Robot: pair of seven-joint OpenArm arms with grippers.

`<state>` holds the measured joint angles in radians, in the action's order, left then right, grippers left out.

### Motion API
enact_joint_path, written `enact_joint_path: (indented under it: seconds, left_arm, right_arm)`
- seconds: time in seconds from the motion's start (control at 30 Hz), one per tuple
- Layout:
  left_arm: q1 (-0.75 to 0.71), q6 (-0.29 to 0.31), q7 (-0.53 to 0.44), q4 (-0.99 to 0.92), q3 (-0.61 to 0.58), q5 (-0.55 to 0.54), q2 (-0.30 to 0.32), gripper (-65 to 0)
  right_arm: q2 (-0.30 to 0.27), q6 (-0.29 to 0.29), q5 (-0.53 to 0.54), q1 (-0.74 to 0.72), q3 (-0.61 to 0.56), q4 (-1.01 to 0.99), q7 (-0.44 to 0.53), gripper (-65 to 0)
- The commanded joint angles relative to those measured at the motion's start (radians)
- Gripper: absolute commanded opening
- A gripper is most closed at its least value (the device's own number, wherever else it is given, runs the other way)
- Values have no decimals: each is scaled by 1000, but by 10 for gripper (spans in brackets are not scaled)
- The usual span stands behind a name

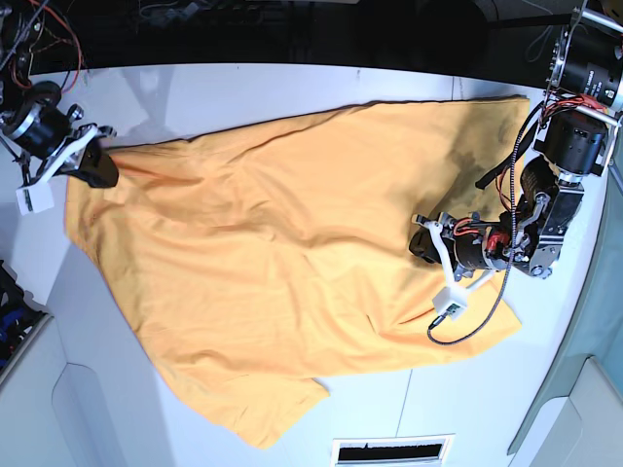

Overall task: Layout the t-shirt on the table in an organized manner, then fold the t-shirt properly
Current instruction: 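Drag the shirt corner with the right gripper away from the left gripper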

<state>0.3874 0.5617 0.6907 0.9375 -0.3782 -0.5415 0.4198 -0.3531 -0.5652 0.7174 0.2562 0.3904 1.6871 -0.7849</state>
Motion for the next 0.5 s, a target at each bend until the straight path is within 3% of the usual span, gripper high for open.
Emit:
enact_joint_path:
  seconds: [0.0,0.47]
  left_arm:
    - [14,-2,9,8,3,8,10,-478]
    - [14,-1,9,8,3,-5,10,-478]
  right_arm:
    - [-15,-11,21,27,18,42,22,-650]
    - [-12,-8,24,307,90,127,18,-650]
